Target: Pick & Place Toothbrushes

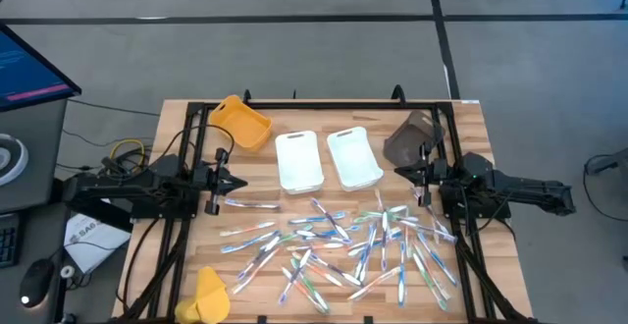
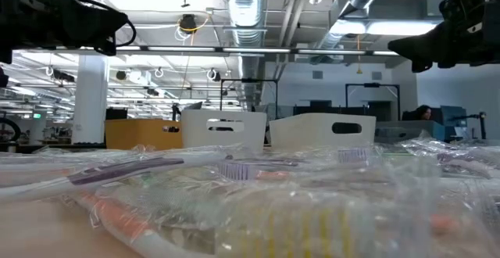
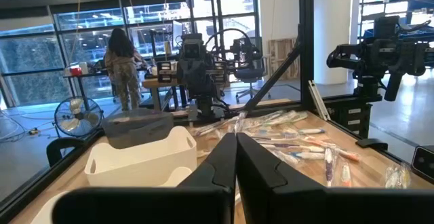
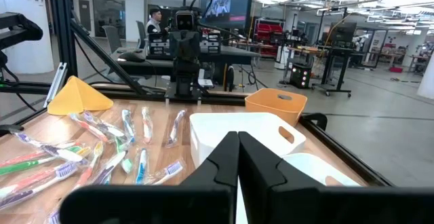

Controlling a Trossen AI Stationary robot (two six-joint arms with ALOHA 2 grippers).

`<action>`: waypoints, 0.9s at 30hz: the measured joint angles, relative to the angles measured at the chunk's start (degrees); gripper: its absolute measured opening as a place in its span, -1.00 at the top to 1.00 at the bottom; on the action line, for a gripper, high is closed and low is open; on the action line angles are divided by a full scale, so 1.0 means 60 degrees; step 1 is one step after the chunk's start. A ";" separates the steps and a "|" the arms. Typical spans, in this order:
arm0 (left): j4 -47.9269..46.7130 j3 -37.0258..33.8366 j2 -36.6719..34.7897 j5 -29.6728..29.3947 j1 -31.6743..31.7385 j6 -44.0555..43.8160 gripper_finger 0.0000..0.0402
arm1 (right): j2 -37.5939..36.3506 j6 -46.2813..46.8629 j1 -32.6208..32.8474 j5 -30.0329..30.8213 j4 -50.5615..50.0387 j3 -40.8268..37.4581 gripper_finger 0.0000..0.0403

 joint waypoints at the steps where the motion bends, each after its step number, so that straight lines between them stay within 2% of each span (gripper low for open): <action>1: 0.0000 0.0000 -0.0001 -0.0001 -0.0002 -0.0002 0.99 | 0.0000 0.0000 -0.0001 -0.0002 -0.0001 -0.0001 1.00; 24: 0.0030 -0.0002 -0.0001 -0.0001 -0.0001 0.0245 0.99 | 0.0002 -0.0146 -0.0051 0.0003 0.0039 0.0001 1.00; 27: 0.0084 -0.0003 -0.0004 -0.0001 -0.0004 0.0565 0.99 | 0.0001 0.0844 0.0003 -0.0002 -0.0072 0.0000 1.00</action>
